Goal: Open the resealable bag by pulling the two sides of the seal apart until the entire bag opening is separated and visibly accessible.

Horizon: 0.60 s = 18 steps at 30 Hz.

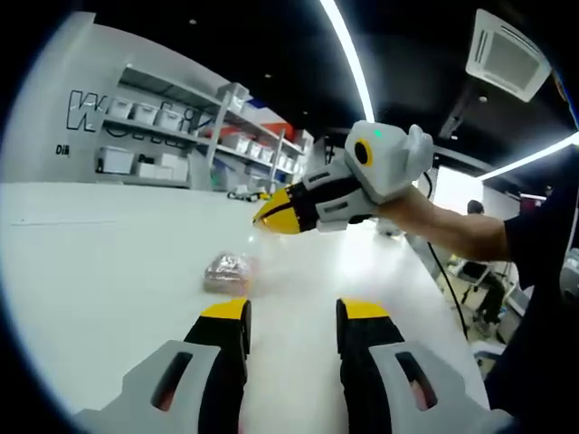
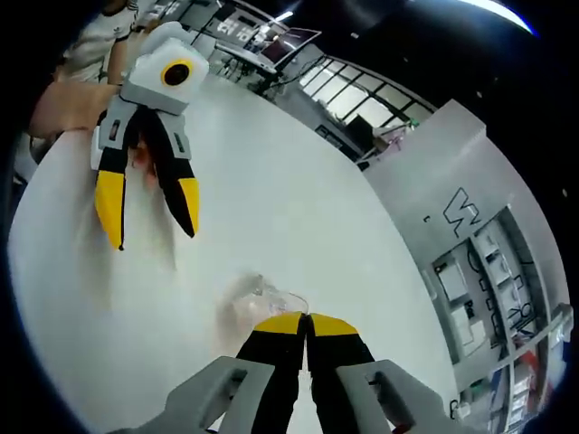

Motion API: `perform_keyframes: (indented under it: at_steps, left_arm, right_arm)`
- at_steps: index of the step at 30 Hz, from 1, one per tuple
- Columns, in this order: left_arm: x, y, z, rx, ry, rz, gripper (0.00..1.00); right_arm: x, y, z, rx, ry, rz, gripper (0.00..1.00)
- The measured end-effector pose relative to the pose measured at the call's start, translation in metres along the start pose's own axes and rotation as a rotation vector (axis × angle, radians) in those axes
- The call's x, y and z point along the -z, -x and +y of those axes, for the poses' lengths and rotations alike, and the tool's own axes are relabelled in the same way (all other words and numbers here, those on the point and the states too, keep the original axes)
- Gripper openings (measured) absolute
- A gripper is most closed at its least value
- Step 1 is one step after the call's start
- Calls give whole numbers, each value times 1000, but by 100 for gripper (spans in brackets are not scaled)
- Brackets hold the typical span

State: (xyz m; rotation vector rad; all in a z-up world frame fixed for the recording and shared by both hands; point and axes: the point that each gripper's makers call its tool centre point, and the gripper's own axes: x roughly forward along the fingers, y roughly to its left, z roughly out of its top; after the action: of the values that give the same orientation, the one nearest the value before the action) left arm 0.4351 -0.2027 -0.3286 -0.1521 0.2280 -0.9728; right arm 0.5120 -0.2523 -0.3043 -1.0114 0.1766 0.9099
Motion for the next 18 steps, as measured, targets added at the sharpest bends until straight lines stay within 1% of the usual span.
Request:
perform_keyframes:
  at_steps: [6,8,10,13,18]
  left_arm:
    - [-1,2,2,-21,-18,-4,40]
    - [1,2,4,-38,-49,8,40]
    - [0,2,4,-39,-50,6,40]
    - [-4,4,6,-64,-90,-4,40]
    - [-5,5,7,-77,-104,-8,41]
  right_arm:
    - [2,1,-4,7,-3,5,0]
    - [2,1,-4,7,-6,5,0]
    - [3,1,-4,6,-6,7,0]
    - [4,2,-4,5,-5,12,0]
    - [5,3,-4,6,-2,16,0]
